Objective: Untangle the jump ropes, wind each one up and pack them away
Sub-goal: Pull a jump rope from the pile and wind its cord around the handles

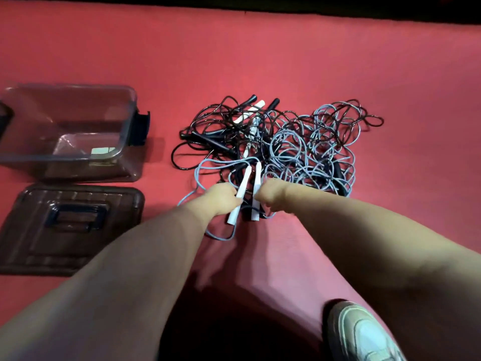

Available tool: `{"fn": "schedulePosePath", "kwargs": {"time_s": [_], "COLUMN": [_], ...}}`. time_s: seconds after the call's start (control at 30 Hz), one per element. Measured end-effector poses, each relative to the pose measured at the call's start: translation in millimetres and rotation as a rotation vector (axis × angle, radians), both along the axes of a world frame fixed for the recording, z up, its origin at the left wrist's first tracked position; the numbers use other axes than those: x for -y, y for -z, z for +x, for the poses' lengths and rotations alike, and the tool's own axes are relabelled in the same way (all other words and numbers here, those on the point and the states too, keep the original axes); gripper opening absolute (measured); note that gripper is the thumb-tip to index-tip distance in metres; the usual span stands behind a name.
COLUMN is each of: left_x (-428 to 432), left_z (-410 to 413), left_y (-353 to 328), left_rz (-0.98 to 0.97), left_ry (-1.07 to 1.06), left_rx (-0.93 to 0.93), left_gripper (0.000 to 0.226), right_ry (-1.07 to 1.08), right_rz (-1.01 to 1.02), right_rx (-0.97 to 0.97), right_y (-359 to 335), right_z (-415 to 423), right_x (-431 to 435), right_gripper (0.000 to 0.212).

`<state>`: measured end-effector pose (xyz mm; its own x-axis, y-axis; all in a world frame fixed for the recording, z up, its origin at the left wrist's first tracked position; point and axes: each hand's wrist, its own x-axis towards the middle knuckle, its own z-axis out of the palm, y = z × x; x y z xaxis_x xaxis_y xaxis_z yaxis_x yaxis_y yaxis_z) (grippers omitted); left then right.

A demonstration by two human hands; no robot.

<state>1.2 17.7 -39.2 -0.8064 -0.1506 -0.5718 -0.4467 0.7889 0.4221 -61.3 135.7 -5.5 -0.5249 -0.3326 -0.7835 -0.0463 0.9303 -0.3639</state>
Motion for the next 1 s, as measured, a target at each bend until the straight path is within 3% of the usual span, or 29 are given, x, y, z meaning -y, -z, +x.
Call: {"fn": "schedulePosePath", "kwargs": {"time_s": [0.23,0.57,0.73,1.0], "left_x": [-2,-13,-10,-9], "left_z": [0,5,2,5], "left_y": [14,5,1,4], "left_rz": [0.192,0.414,0.405,0.391], "left_ry": [-0.197,-0.427,-0.408,-0.384], "left_rx": [0.011,0.080,0.053,0.048], "left_gripper": [0.028,0.021,0.030,0.027], "right_ry": [0.439,0.695,0.740,0.639], "right_rz": [-0.204,-0.252,-0.250,-0.177], "right_rx": [0.078,0.170,0.220,0.208], "right_y": [25,27,30,38], "right_z": [1,6,2,6], "right_x": [1,6,10,11], "right_gripper": [0.031,0.034,0.030,0.030]}}
